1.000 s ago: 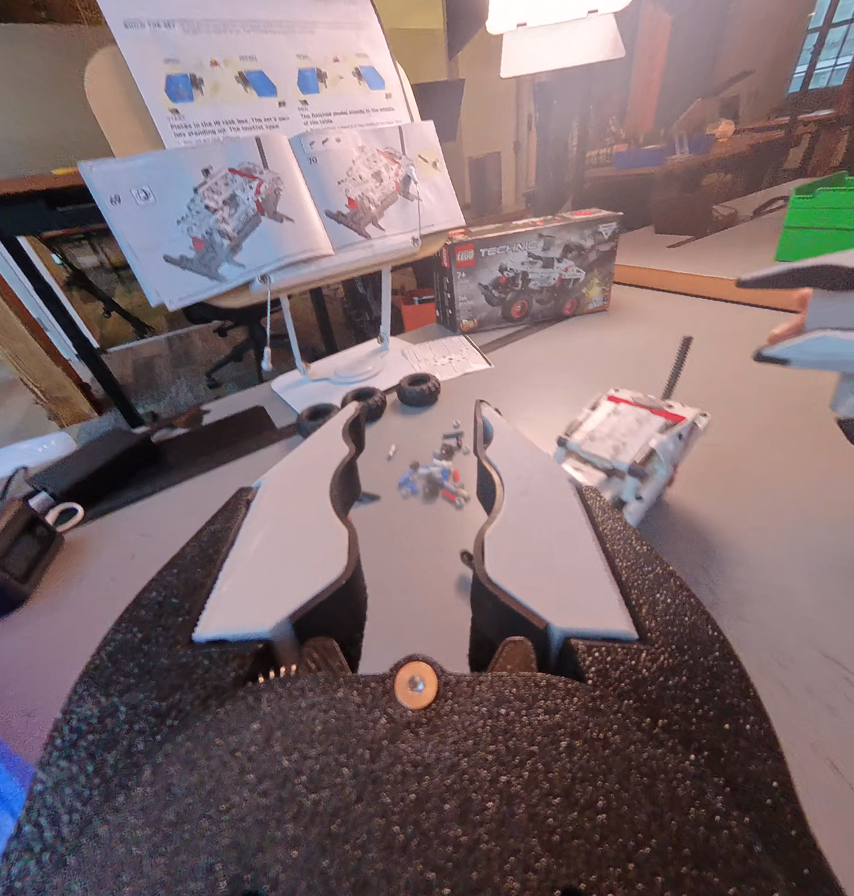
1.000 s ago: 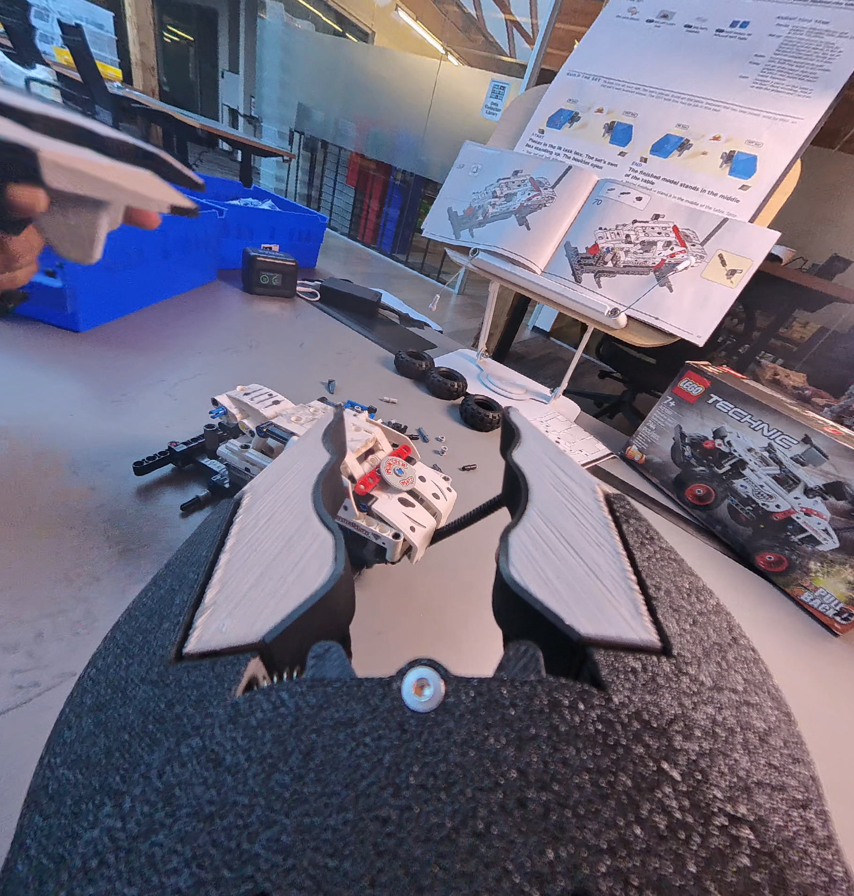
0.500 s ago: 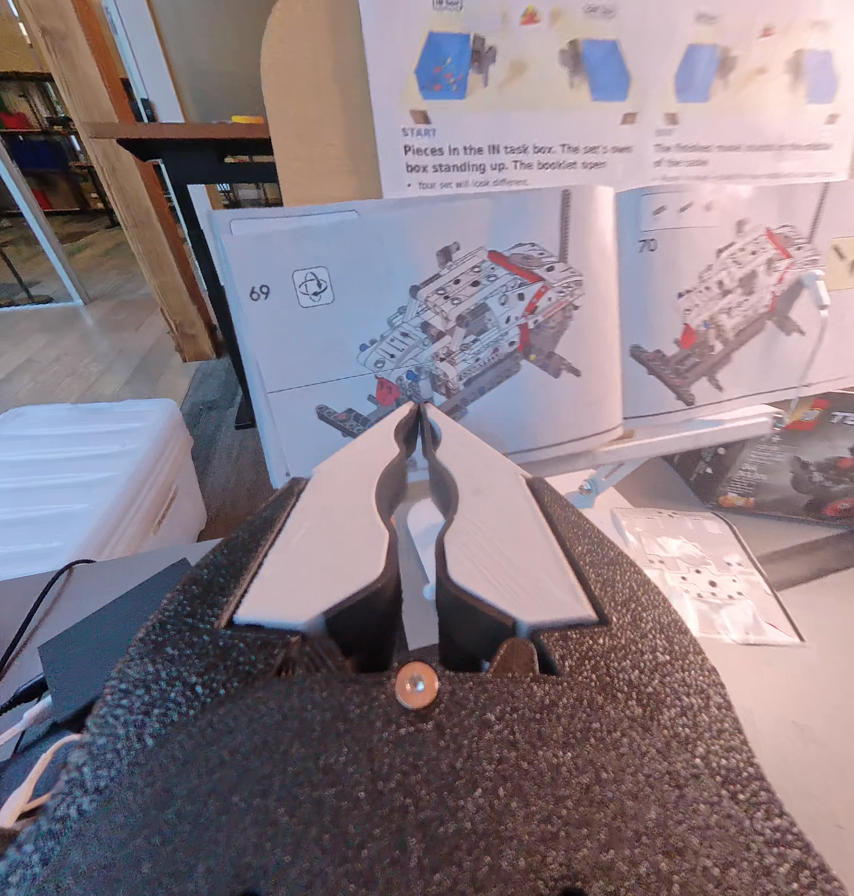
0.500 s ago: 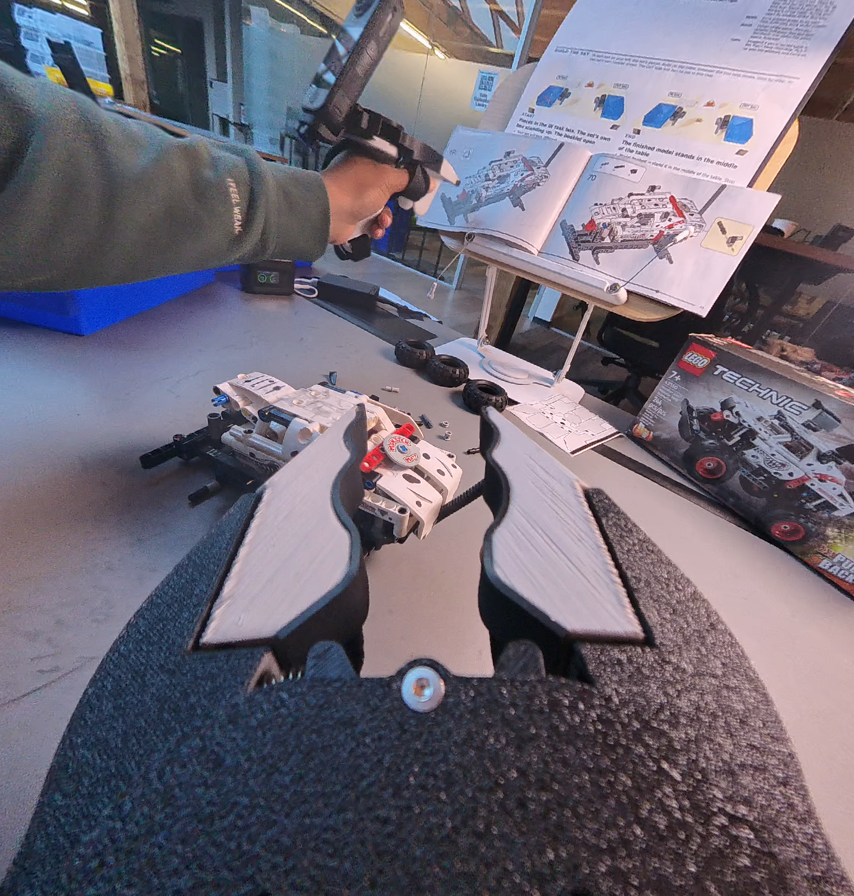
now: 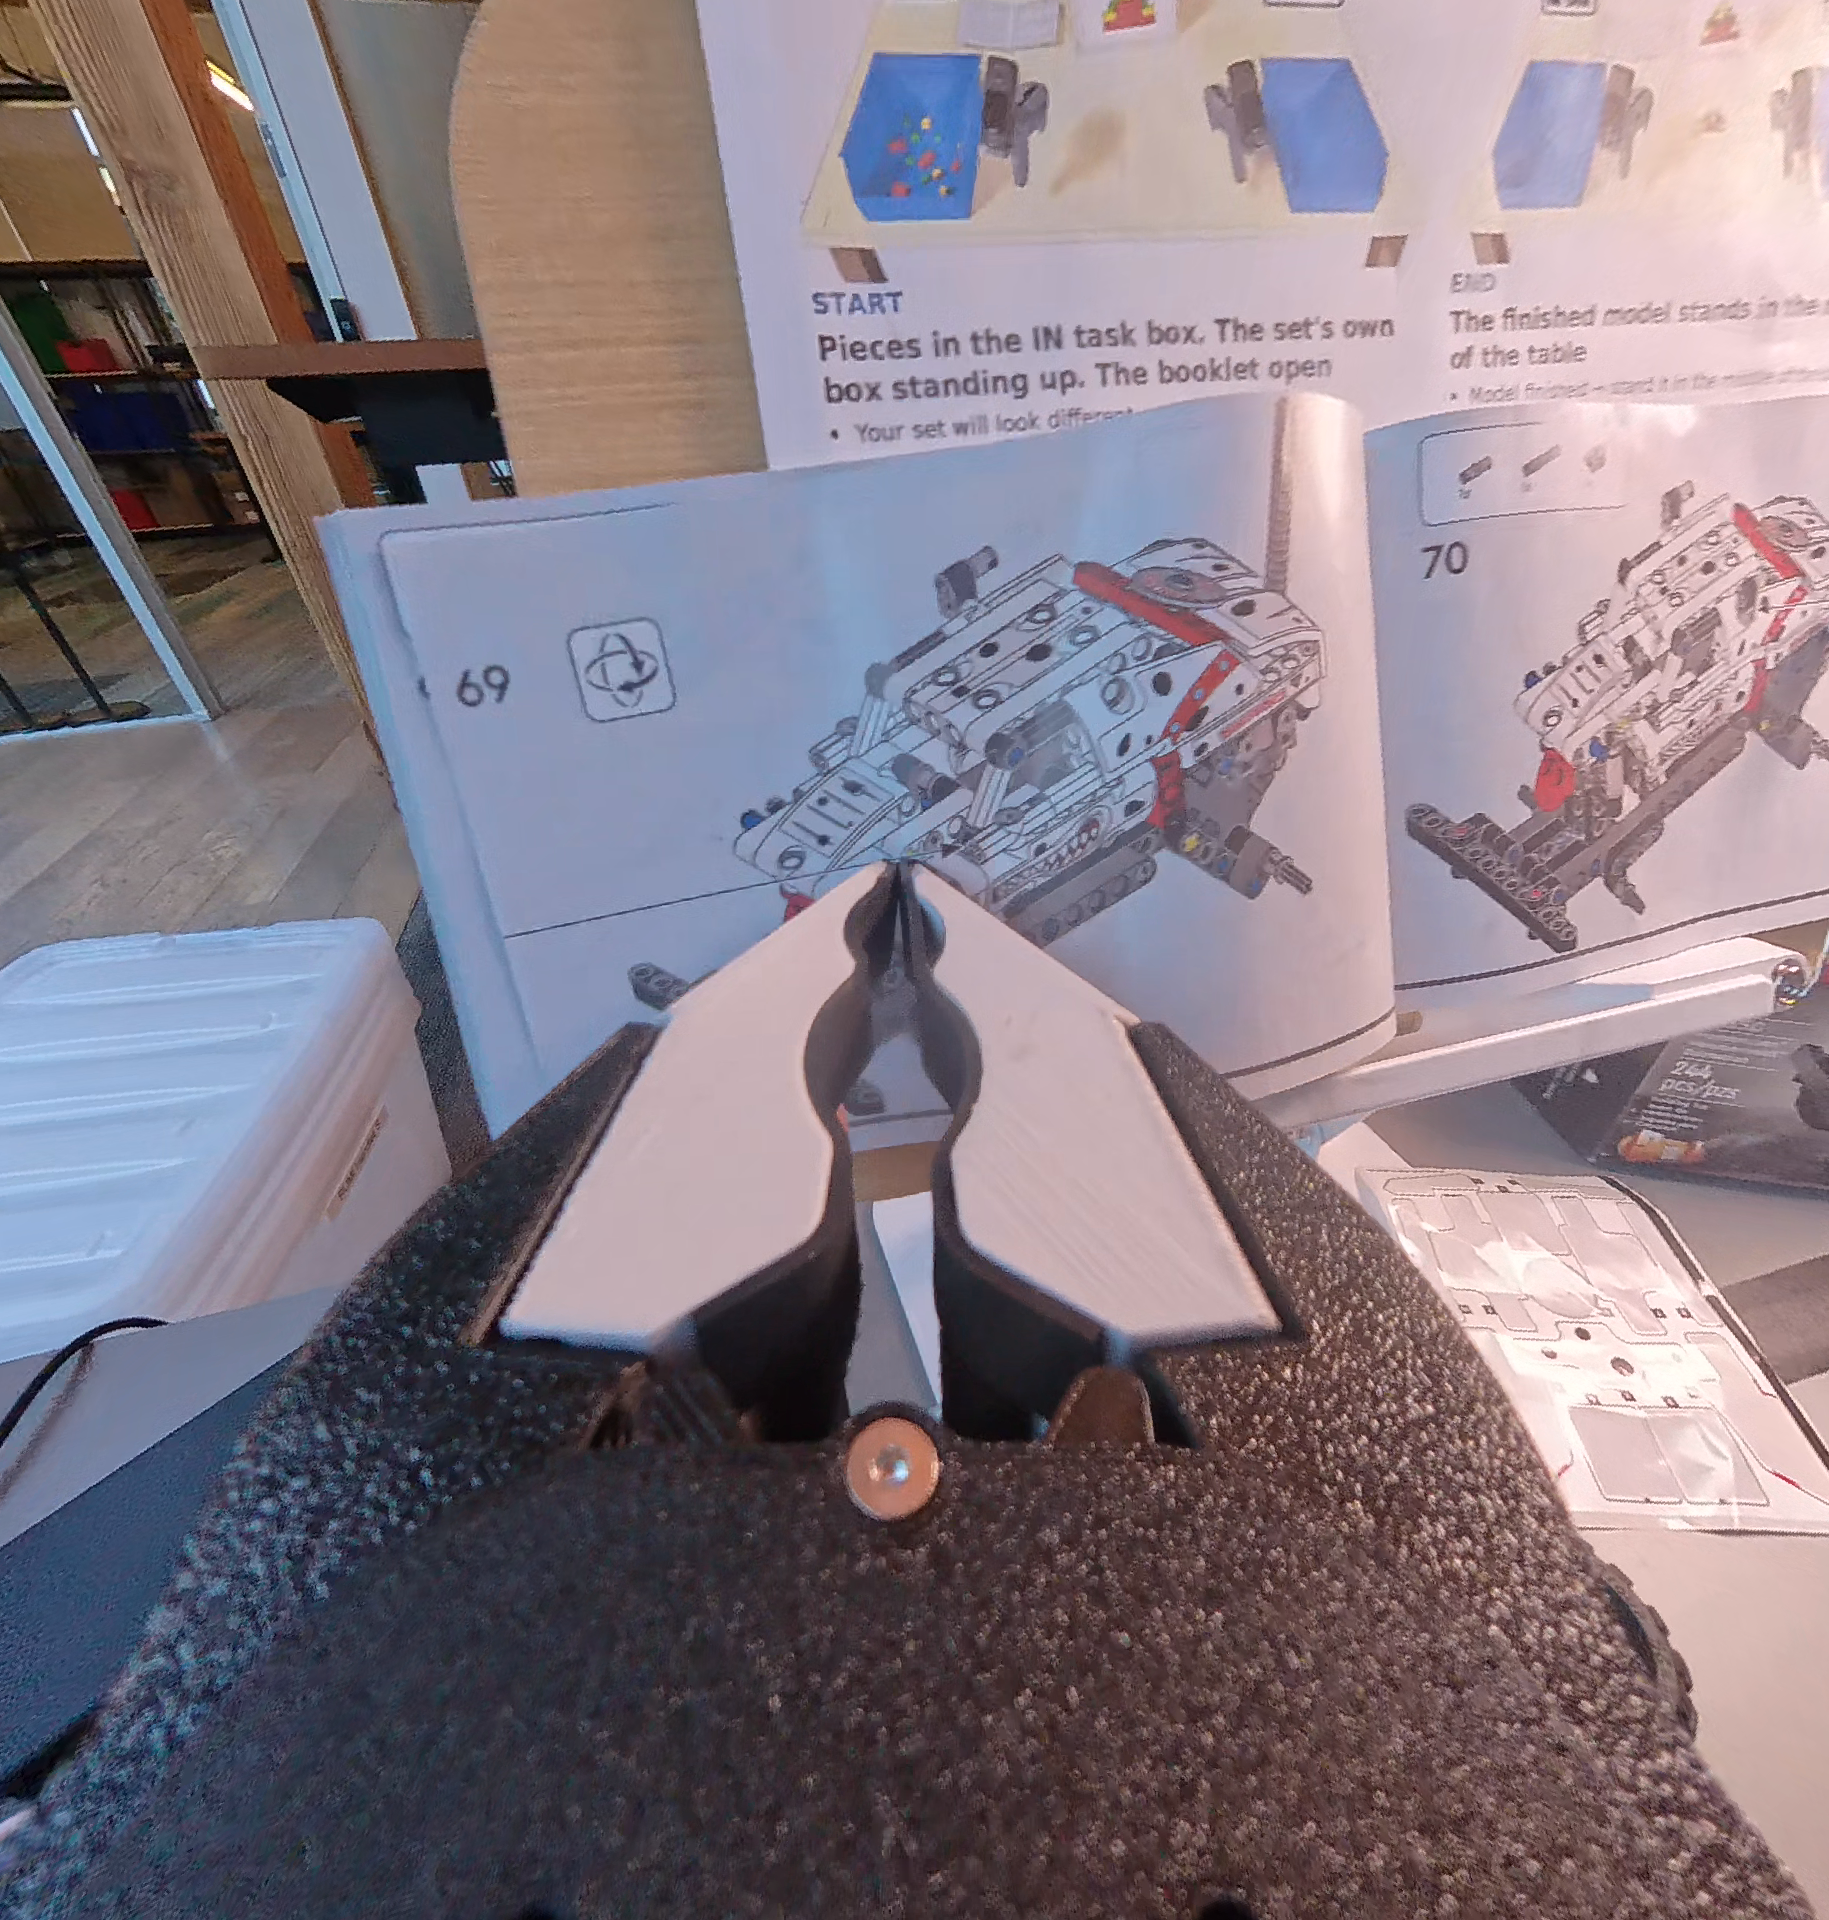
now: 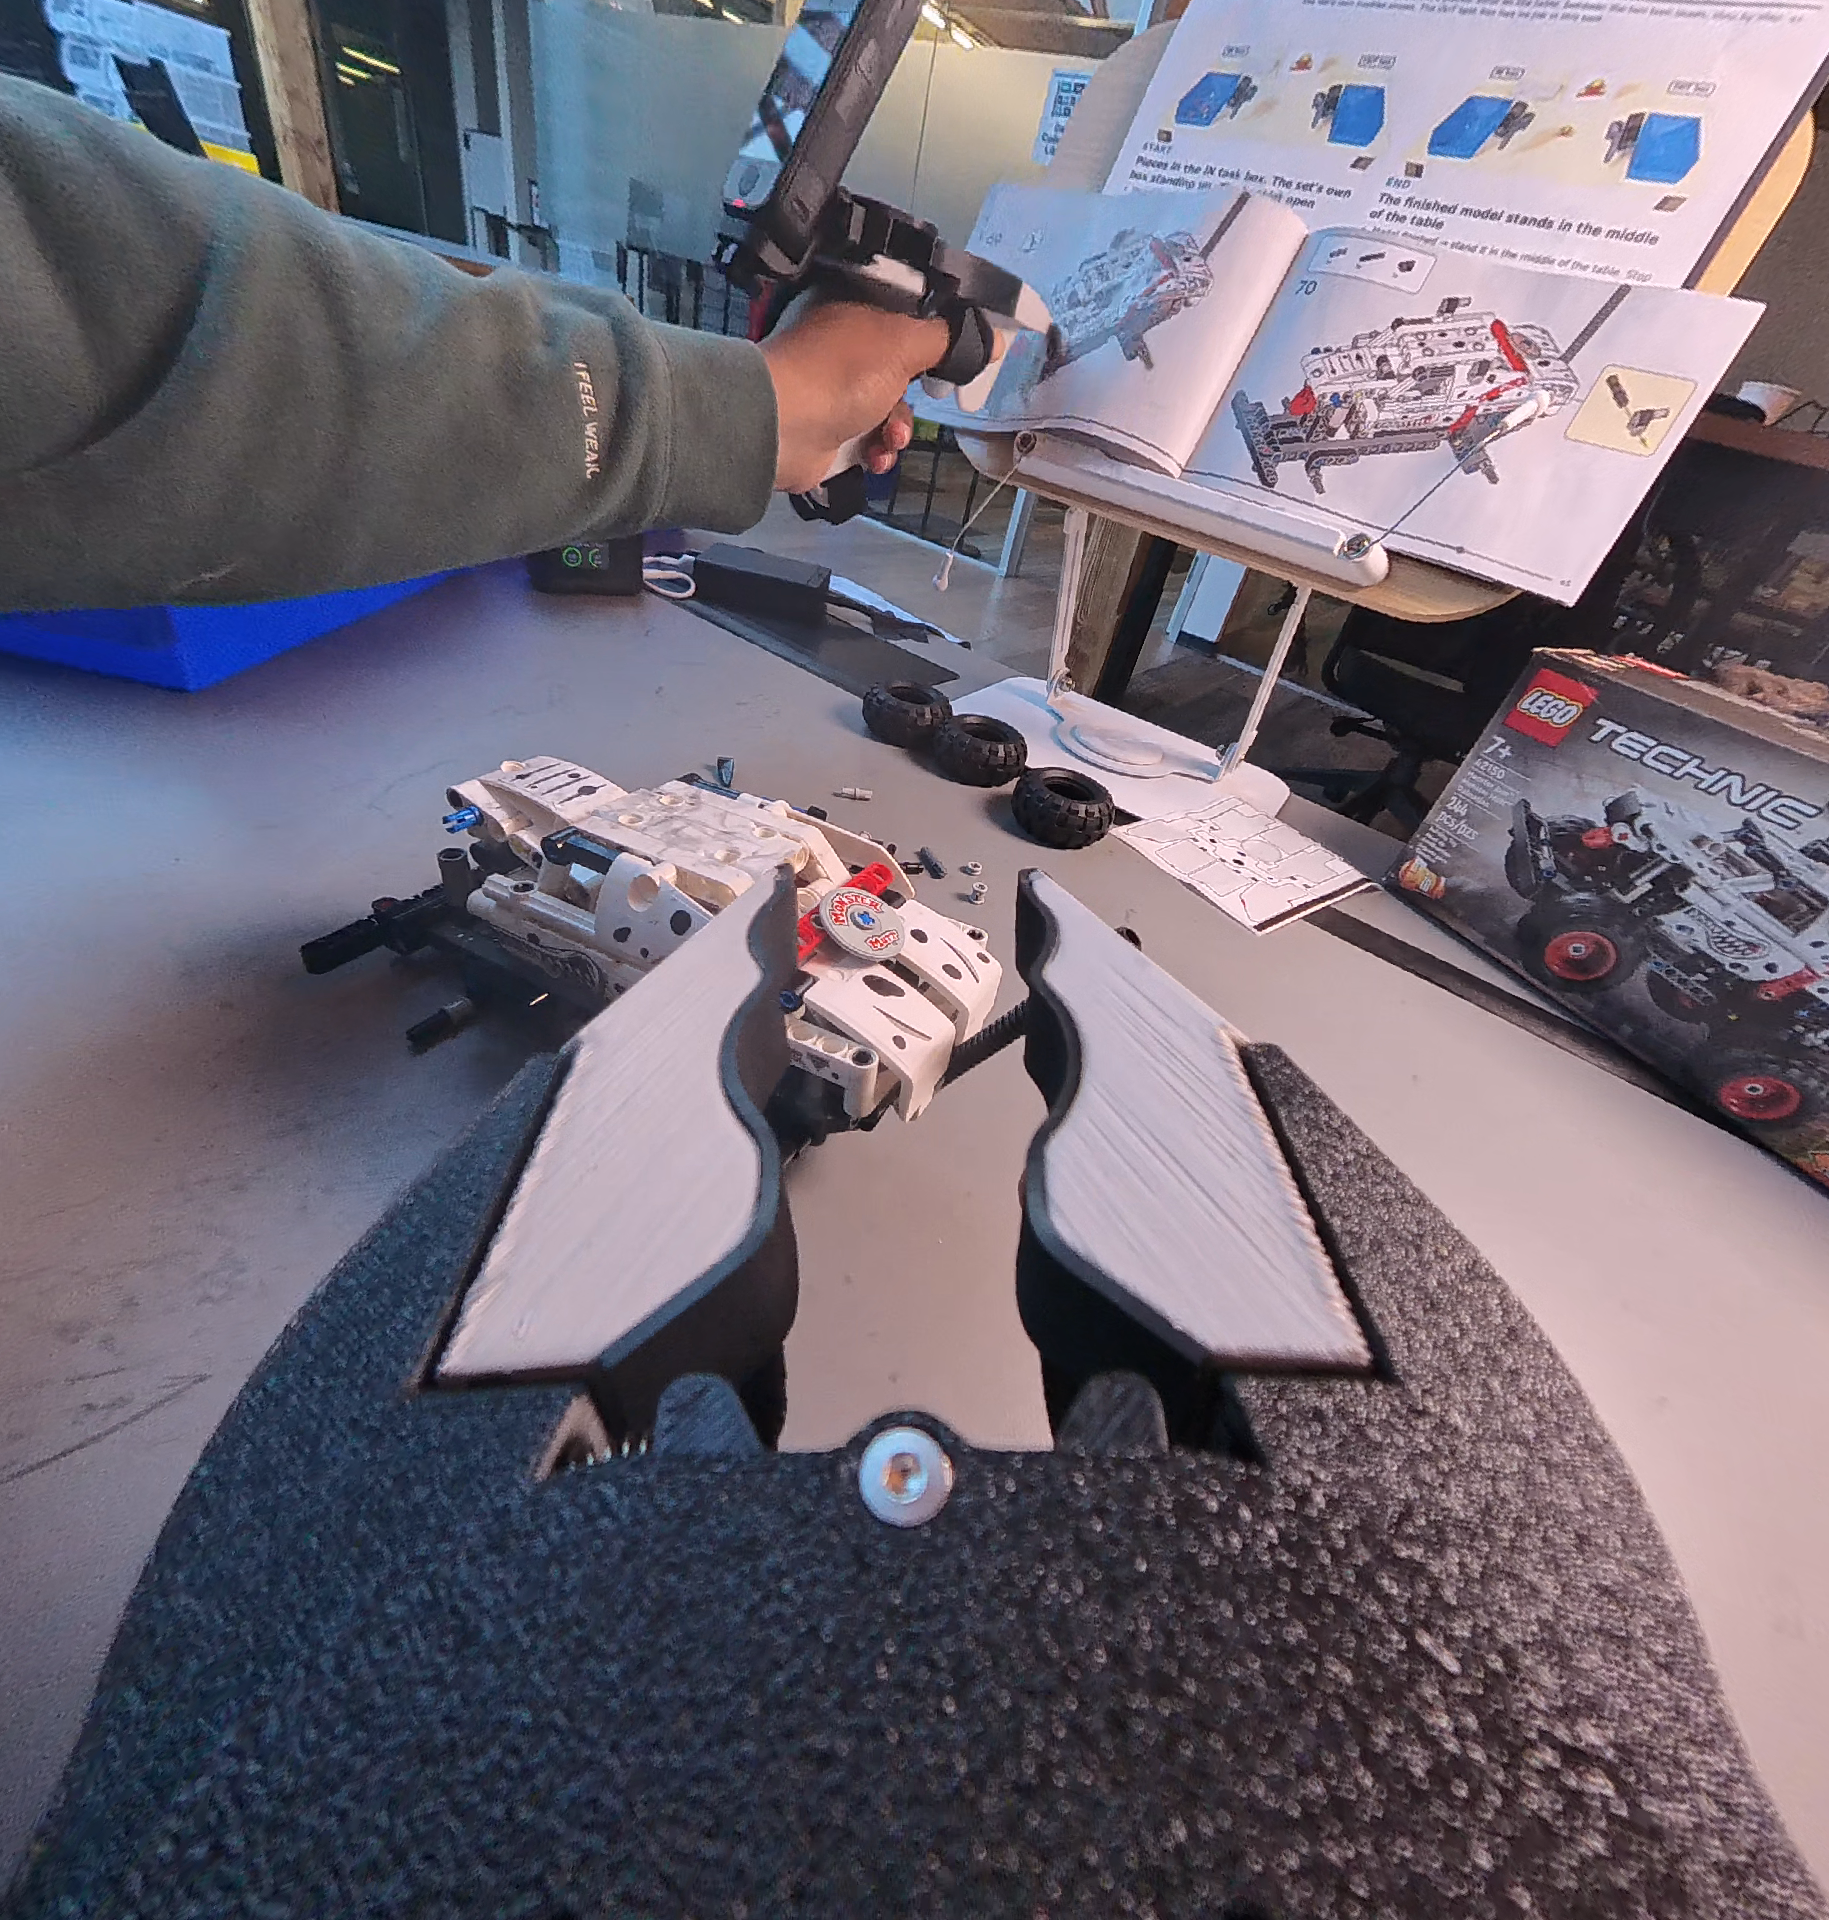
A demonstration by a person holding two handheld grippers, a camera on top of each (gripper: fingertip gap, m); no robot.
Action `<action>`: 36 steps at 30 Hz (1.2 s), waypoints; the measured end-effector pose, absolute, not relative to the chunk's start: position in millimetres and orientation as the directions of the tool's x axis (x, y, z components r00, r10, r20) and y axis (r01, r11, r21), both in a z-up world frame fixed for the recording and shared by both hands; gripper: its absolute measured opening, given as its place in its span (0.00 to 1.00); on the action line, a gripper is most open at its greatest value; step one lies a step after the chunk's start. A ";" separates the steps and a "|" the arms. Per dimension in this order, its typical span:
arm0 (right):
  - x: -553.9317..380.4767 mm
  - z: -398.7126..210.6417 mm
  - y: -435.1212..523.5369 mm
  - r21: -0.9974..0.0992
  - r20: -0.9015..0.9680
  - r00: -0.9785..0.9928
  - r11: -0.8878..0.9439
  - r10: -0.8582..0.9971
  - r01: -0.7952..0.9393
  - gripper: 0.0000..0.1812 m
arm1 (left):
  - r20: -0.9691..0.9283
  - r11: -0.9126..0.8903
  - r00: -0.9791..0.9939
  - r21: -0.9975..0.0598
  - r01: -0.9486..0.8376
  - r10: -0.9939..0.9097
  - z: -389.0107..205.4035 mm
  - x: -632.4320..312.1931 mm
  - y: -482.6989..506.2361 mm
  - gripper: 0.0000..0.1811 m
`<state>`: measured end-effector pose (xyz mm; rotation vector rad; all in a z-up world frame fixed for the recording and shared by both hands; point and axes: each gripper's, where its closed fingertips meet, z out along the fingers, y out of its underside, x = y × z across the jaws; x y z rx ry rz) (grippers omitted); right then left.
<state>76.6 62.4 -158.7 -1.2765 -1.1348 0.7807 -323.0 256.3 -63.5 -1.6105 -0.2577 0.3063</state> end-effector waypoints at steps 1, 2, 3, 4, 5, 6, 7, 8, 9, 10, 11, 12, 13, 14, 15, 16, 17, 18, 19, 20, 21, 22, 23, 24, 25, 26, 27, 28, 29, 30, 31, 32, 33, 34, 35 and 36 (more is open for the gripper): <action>76.5 -159.4 62.7 -0.974 0.210 0.299 0.174 0.931 0.142 0.23 | -0.044 -0.059 0.941 -0.998 -0.025 0.337 -62.4 -317.3 258.3 0.00; 76.4 -160.0 62.9 -0.974 0.211 0.299 0.175 0.931 0.144 0.23 | -0.046 -0.056 0.944 -0.998 -0.030 0.325 -61.5 -311.5 260.6 0.00; 76.2 -160.5 62.9 -0.973 0.213 0.298 0.176 0.930 0.146 0.23 | -0.048 -0.057 0.947 -0.998 -0.031 0.319 -61.3 -306.9 263.2 0.00; 76.2 -161.3 63.3 -0.973 0.216 0.299 0.178 0.930 0.149 0.22 | -0.047 -0.059 0.949 -0.998 -0.030 0.312 -61.6 -302.9 266.0 0.00; 76.4 -162.0 63.6 -0.972 0.220 0.300 0.180 0.928 0.153 0.22 | -0.046 -0.059 0.951 -0.998 -0.029 0.306 -61.4 -299.8 268.7 0.00; 76.6 -162.8 64.0 -0.971 0.223 0.301 0.182 0.927 0.158 0.22 | -0.046 -0.056 0.952 -0.998 -0.031 0.303 -60.6 -297.7 271.0 0.00; 76.8 -163.2 64.5 -0.970 0.225 0.302 0.184 0.926 0.161 0.22 | -0.045 -0.057 0.951 -0.998 -0.029 0.305 -60.2 -296.9 272.7 0.00; 77.3 -163.3 65.2 -0.970 0.226 0.305 0.184 0.925 0.161 0.22 | -0.040 -0.060 0.951 -0.998 -0.022 0.308 -60.6 -296.9 274.2 0.00; 77.7 -163.3 65.8 -0.970 0.225 0.307 0.183 0.925 0.161 0.22 | -0.032 -0.059 0.951 -0.998 -0.015 0.307 -60.9 -296.4 275.3 0.00; 78.2 -163.1 66.3 -0.970 0.223 0.309 0.181 0.924 0.160 0.22 | -0.029 -0.056 0.951 -0.998 -0.012 0.308 -60.7 -296.4 275.8 0.00; 78.4 -162.9 66.8 -0.971 0.221 0.310 0.179 0.925 0.158 0.22 | -0.030 -0.056 0.950 -0.998 -0.014 0.311 -60.8 -296.3 275.8 0.00; 78.6 -162.7 66.8 -0.971 0.220 0.310 0.178 0.925 0.158 0.22 | -0.033 -0.056 0.950 -0.998 -0.017 0.312 -61.0 -296.1 275.6 0.00; 78.4 -162.9 66.7 -0.972 0.218 0.309 0.177 0.926 0.157 0.22 | -0.035 -0.055 0.950 -0.998 -0.019 0.312 -61.3 -296.0 275.4 0.00; 78.1 -163.1 66.2 -0.972 0.218 0.307 0.177 0.926 0.157 0.22 | -0.037 -0.057 0.950 -0.998 -0.020 0.311 -61.9 -296.0 275.1 0.00; 77.6 -163.4 65.6 -0.971 0.219 0.304 0.178 0.927 0.159 0.22 | -0.040 -0.057 0.949 -0.998 -0.023 0.313 -62.2 -296.2 274.5 0.00; 77.3 -163.9 65.0 -0.971 0.221 0.301 0.180 0.927 0.161 0.22 | -0.044 -0.056 0.949 -0.998 -0.028 0.313 -62.2 -296.1 274.0 0.00; 76.9 -164.3 64.4 -0.970 0.224 0.299 0.182 0.928 0.163 0.22 | -0.047 -0.058 0.949 -0.998 -0.031 0.311 -62.3 -295.7 273.7 0.00; 76.6 -164.6 64.1 -0.969 0.226 0.298 0.183 0.928 0.165 0.22 | -0.050 -0.057 0.949 -0.998 -0.034 0.312 -62.1 -295.9 273.3 0.00; 76.4 -164.8 63.9 -0.969 0.226 0.297 0.183 0.928 0.166 0.22 | -0.051 -0.056 0.948 -0.998 -0.036 0.313 -61.9 -295.8 273.0 0.00; 76.4 -165.0 63.9 -0.969 0.226 0.296 0.183 0.928 0.167 0.22 | -0.051 -0.055 0.949 -0.998 -0.035 0.312 -61.8 -295.4 272.9 0.00; 76.4 -165.2 64.1 -0.969 0.225 0.296 0.182 0.928 0.167 0.22 | -0.051 -0.055 0.949 -0.998 -0.036 0.311 -61.6 -295.1 272.9 0.00; 76.4 -165.4 64.0 -0.969 0.224 0.296 0.181 0.928 0.167 0.22 | -0.053 -0.052 0.949 -0.998 -0.039 0.310 -60.9 -294.5 273.0 0.00; 76.4 -165.4 64.1 -0.969 0.224 0.296 0.181 0.929 0.167 0.22 | -0.055 -0.050 0.950 -0.998 -0.041 0.308 -60.0 -293.2 273.1 0.00; 76.4 -165.5 64.1 -0.969 0.224 0.296 0.181 0.929 0.167 0.22 | -0.056 -0.046 0.951 -0.998 -0.044 0.305 -58.5 -291.5 273.3 0.00; 76.3 -165.8 64.1 -0.969 0.224 0.296 0.180 0.929 0.167 0.22 | -0.055 -0.040 0.953 -0.998 -0.045 0.298 -56.4 -288.7 273.7 0.00; 76.1 -166.1 64.0 -0.969 0.224 0.295 0.180 0.929 0.169 0.22 | -0.053 -0.036 0.956 -0.998 -0.045 0.288 -54.0 -284.9 274.5 0.00; 75.7 -166.5 63.7 -0.969 0.224 0.293 0.180 0.930 0.170 0.22 | -0.054 -0.034 0.959 -0.998 -0.047 0.280 -51.3 -281.2 275.6 0.00; 75.3 -166.7 63.4 -0.969 0.224 0.291 0.180 0.930 0.171 0.22 | -0.059 -0.032 0.960 -0.998 -0.052 0.273 -48.6 -277.7 276.8 0.00; 75.0 -167.1 63.2 -0.968 0.225 0.290 0.181 0.930 0.172 0.22 | -0.063 -0.037 0.960 -0.998 -0.055 0.271 -47.0 -275.6 278.1 0.00; 74.9 -167.5 63.0 -0.968 0.228 0.289 0.183 0.930 0.174 0.22 | -0.064 -0.044 0.959 -0.998 -0.054 0.275 -46.5 -275.0 279.2 0.00; 74.9 -167.8 62.8 -0.967 0.231 0.288 0.185 0.929 0.176 0.22 | -0.063 -0.045 0.959 -0.998 -0.053 0.275 -45.7 -274.6 280.2 0.00; 74.9 -167.9 62.8 -0.966 0.233 0.288 0.187 0.929 0.178 0.22 | -0.062 -0.044 0.960 -0.998 -0.052 0.274 -44.8 -274.2 280.9 0.00; 75.1 -167.7 62.8 -0.966 0.235 0.289 0.189 0.928 0.178 0.22 | -0.063 -0.045 0.959 -0.998 -0.052 0.275 -44.3 -274.5 281.4 0.00; 75.5 -167.4 63.0 -0.965 0.237 0.291 0.191 0.927 0.177 0.21 | -0.062 -0.046 0.960 -0.998 -0.052 0.274 -44.1 -274.3 281.7 0.00; 75.8 -166.9 63.2 -0.966 0.236 0.292 0.191 0.927 0.176 0.21 | -0.062 -0.047 0.960 -0.998 -0.051 0.272 -44.0 -274.1 282.0 0.00; 76.1 -166.6 63.4 -0.966 0.236 0.293 0.190 0.927 0.175 0.21 | -0.063 -0.049 0.960 -0.998 -0.051 0.272 -44.1 -274.3 281.6 0.00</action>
